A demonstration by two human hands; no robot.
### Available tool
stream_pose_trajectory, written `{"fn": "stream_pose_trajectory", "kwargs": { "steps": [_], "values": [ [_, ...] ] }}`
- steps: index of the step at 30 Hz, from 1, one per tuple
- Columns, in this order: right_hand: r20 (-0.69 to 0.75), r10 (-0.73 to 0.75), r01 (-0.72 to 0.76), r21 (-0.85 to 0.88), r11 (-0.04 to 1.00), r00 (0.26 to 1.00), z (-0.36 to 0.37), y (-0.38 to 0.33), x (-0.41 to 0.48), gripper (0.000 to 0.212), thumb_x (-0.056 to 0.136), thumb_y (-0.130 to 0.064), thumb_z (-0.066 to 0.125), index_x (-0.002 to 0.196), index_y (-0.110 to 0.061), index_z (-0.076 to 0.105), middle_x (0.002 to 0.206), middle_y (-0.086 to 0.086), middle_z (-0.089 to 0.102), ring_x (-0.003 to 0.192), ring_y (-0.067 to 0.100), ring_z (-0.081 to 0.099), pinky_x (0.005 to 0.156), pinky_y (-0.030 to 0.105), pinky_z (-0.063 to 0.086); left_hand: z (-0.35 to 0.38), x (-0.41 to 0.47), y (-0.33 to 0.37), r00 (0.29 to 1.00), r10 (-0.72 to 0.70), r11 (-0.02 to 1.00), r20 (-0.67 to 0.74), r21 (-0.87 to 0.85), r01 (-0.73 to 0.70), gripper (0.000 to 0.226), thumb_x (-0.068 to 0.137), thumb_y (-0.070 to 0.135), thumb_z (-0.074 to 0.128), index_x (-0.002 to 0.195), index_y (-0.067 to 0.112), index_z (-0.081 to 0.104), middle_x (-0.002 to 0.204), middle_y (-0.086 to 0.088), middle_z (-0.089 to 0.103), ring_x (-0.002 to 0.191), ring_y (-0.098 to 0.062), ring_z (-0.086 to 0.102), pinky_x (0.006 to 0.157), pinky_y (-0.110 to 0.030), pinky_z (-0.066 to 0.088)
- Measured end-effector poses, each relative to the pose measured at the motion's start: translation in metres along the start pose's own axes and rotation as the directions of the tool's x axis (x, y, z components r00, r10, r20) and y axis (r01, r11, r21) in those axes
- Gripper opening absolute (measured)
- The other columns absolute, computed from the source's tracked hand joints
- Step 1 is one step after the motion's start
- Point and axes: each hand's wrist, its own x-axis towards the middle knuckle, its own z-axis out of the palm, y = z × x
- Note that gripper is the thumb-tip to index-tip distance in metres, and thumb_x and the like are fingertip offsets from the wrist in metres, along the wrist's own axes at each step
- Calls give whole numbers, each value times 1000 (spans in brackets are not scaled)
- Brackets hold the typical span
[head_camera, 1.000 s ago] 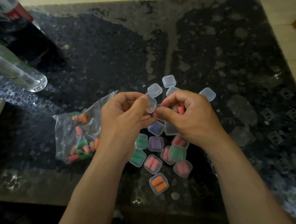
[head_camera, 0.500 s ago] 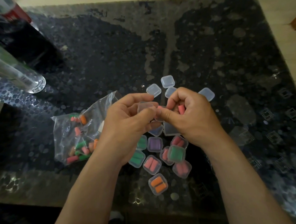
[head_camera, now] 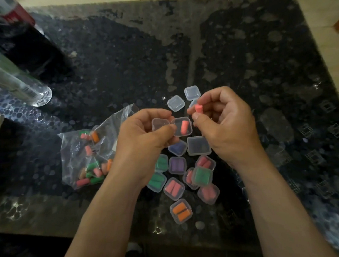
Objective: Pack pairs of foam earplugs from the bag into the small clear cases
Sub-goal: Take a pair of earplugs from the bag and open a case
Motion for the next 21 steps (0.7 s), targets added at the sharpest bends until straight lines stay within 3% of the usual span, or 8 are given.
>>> {"fn": "stream_pose_trajectory", "kwargs": {
  "steps": [3, 7, 9, 12, 16, 21],
  "values": [
    [1, -64, 64, -36, 997, 998, 0, -2, 0, 22, 87, 3, 70, 91, -19, 68, 95, 5, 71, 82, 15, 70, 72, 32, 60, 0, 1, -1, 999, -32, 998, -11, -49, 31, 18, 90, -11, 65, 96, 5, 69, 88, -15, 71, 72, -24, 67, 68, -35, 55],
    [2, -74, 74, -5, 997, 997, 0, -2, 0, 27, 88, 2, 69, 93, -25, 71, 96, 5, 72, 81, 18, 71, 72, 40, 61, 2, 1, 2, 991, -131, 966, 0, -225, 128, 21, 90, -15, 59, 93, 4, 68, 87, -14, 68, 73, -20, 67, 67, -31, 55],
    [13, -86, 86, -14, 996, 996, 0, -2, 0, 26, 88, 5, 68, 93, -20, 72, 96, 3, 73, 83, 14, 70, 73, 32, 59, 2, 2, 2, 988, -156, 948, 5, -279, 151, 21, 90, -14, 58, 93, 4, 68, 85, -14, 67, 73, -19, 66, 64, -29, 55],
    [46, -136, 139, -66, 988, 990, 0, -3, 0, 25, 86, 10, 66, 92, -14, 73, 102, 2, 71, 92, 15, 70, 78, 33, 59, 3, 1, 2, 992, -128, 964, -17, -237, 121, 21, 90, -14, 59, 93, 4, 68, 82, -12, 66, 72, -20, 65, 66, -29, 56],
    [106, -153, 159, -46, 986, 982, 3, -5, -2, 35, 85, 7, 63, 84, -27, 71, 110, -7, 66, 100, 9, 68, 79, 37, 59, 4, 1, 1, 996, -83, 985, -26, -157, 78, 21, 89, -13, 63, 93, 6, 69, 85, -13, 69, 75, -20, 67, 70, -32, 54],
    [141, -65, 70, -29, 997, 988, 5, -8, -3, 41, 74, 7, 51, 80, -27, 74, 111, -5, 66, 101, 8, 68, 78, 25, 58, 4, 0, 2, 998, -51, 990, -28, -133, 46, 21, 88, -13, 64, 93, 7, 70, 83, -12, 71, 74, -21, 66, 69, -33, 53]
  ]
}}
